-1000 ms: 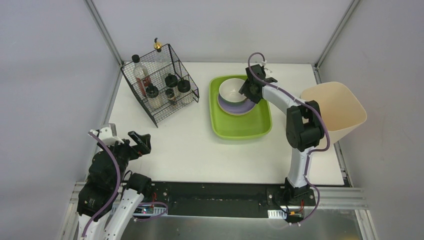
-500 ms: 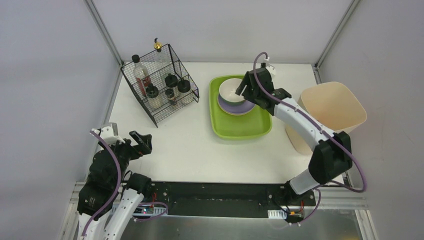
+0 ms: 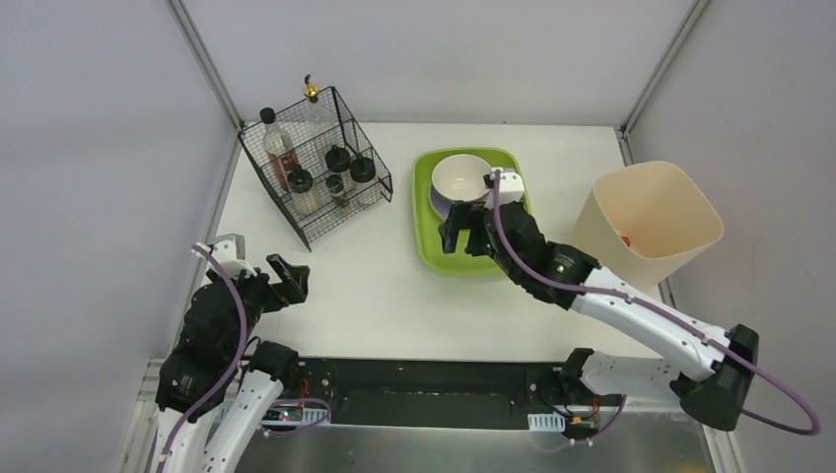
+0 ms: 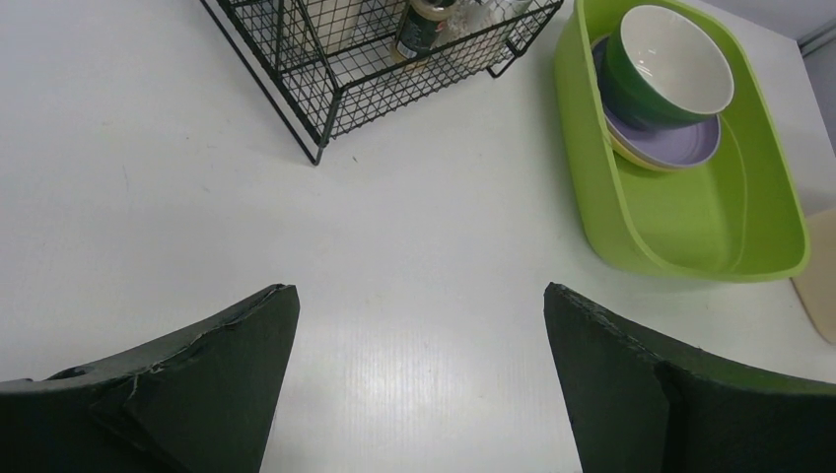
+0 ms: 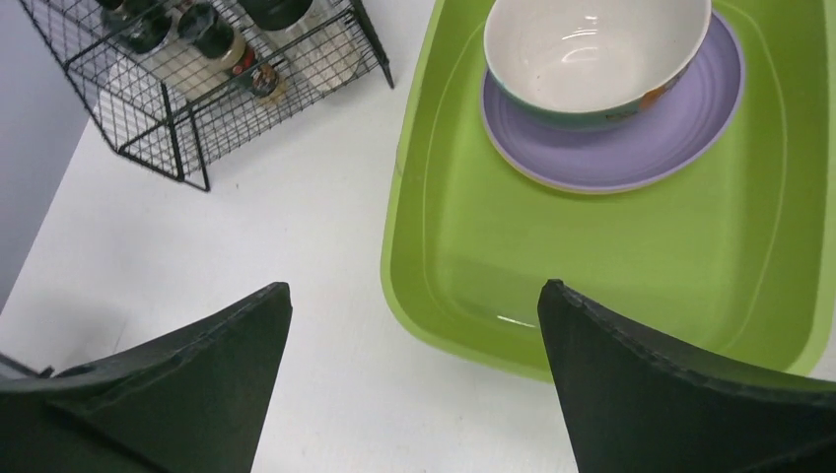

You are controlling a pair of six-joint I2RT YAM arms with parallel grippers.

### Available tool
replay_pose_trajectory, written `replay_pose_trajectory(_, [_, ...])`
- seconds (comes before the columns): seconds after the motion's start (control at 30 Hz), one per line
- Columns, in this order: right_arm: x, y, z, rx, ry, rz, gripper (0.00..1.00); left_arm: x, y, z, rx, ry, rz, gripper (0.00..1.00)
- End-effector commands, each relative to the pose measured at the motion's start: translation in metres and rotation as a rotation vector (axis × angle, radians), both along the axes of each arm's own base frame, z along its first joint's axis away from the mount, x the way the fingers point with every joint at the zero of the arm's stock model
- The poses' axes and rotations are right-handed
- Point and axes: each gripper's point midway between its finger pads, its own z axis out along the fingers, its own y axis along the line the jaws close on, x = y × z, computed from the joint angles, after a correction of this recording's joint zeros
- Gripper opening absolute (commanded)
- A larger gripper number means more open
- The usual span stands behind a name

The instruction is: Clear the kitchen counter

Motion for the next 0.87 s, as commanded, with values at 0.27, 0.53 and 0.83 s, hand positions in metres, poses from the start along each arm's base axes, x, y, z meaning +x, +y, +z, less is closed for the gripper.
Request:
replay_pose_trajectory(0.27, [-0.047,-0.048,0.024,0.035,-0.108,0.043,0.99,0.002,-0.019,0.010,-0.017,-0.013,-0.106,1.00])
replay_pose_trajectory(0.53, [-0.070,-0.066,0.024,0.051,-0.083,0.071,1.00,0.003,-0.033,0.008,-0.023,0.005,-0.184,1.00])
replay_pose_trajectory(0.83, [-0.084,-0.083,0.010,0.065,-0.098,0.080,0.99,0.007,-0.043,0.002,-0.024,0.052,-0.233,1.00])
